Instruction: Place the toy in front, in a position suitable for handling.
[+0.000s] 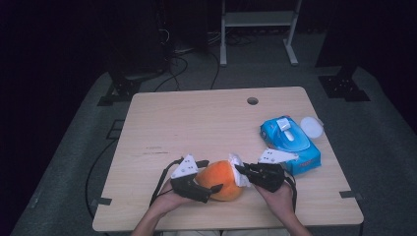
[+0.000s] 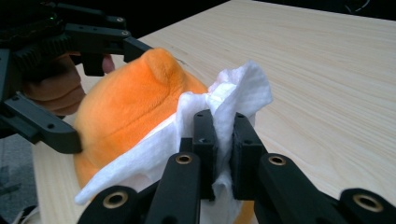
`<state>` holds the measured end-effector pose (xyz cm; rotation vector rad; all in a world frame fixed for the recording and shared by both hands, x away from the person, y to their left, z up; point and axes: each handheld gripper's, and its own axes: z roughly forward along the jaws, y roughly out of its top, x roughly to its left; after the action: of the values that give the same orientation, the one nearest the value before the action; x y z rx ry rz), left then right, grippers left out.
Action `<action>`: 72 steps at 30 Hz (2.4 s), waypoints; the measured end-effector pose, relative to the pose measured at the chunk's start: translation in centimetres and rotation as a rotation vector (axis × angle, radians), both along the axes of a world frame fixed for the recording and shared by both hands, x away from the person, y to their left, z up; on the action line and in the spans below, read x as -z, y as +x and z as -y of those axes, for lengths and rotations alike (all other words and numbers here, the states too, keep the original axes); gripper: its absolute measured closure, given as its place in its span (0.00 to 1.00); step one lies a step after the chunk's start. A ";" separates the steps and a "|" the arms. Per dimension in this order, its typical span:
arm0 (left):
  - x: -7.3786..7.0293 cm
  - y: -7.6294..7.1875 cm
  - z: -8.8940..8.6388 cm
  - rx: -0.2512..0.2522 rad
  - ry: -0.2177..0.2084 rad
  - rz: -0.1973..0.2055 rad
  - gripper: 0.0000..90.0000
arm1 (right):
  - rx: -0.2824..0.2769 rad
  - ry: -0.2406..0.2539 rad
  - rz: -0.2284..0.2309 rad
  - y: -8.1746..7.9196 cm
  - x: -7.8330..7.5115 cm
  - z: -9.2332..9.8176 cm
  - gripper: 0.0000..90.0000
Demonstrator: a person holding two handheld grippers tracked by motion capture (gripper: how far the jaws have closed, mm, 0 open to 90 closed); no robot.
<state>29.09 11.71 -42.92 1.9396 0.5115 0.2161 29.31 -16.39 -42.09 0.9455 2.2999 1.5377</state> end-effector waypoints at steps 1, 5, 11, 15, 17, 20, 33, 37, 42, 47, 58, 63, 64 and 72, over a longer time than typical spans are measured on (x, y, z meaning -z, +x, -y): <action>0.2 0.2 -0.2 0.009 -0.001 -0.021 0.07 | 0.006 -0.002 -0.001 0.0 0.0 0.1 0.91; 1.2 0.4 -0.3 0.037 0.016 -0.048 0.13 | 0.031 0.000 -0.014 0.4 0.3 0.6 0.91; -0.2 -0.3 0.4 -0.009 0.033 0.071 0.38 | 0.060 0.040 0.017 0.3 -0.8 1.5 0.91; -0.6 -0.7 1.0 -0.006 0.070 0.110 0.40 | 0.010 0.107 0.101 -1.0 -2.8 1.3 0.91; -0.6 -0.8 1.2 -0.003 0.075 0.113 0.41 | -0.007 0.075 0.133 -1.4 -3.1 0.6 0.91; -0.4 -0.9 1.3 0.002 0.083 0.107 0.41 | -0.007 0.031 0.127 -1.4 -2.4 0.0 0.91; 0.3 -0.4 1.5 -0.026 0.031 0.061 0.34 | 0.039 0.025 0.104 -1.1 -1.7 0.5 0.92; -0.2 -0.5 1.5 -0.024 0.025 0.081 0.45 | -0.011 0.017 0.146 -1.8 -2.5 -0.4 0.91; -0.6 -0.5 0.9 -0.028 0.005 0.082 0.48 | 0.044 0.007 0.112 -0.8 -2.1 0.8 0.91; -0.2 -0.3 1.1 -0.034 0.001 0.059 0.27 | 0.048 -0.012 0.096 -0.6 -1.6 0.8 0.91; 0.6 0.0 1.7 -0.071 -0.009 0.045 0.31 | 0.011 0.018 0.098 -1.1 -1.7 0.1 0.91; 0.6 0.0 1.8 -0.086 -0.014 0.046 0.33 | -0.038 -0.009 0.144 -1.9 -2.1 -1.3 0.91; 0.6 -0.1 1.8 -0.087 -0.015 0.046 0.34 | -0.037 -0.003 0.136 -1.7 -2.1 -1.0 0.91; 0.6 -0.1 2.1 -0.062 -0.015 0.054 0.31 | 0.042 0.018 0.077 -0.2 -1.2 1.4 0.91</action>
<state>29.02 9.63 -43.57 1.9001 0.5363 0.3032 29.16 -17.83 -40.86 0.9168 2.2039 1.5519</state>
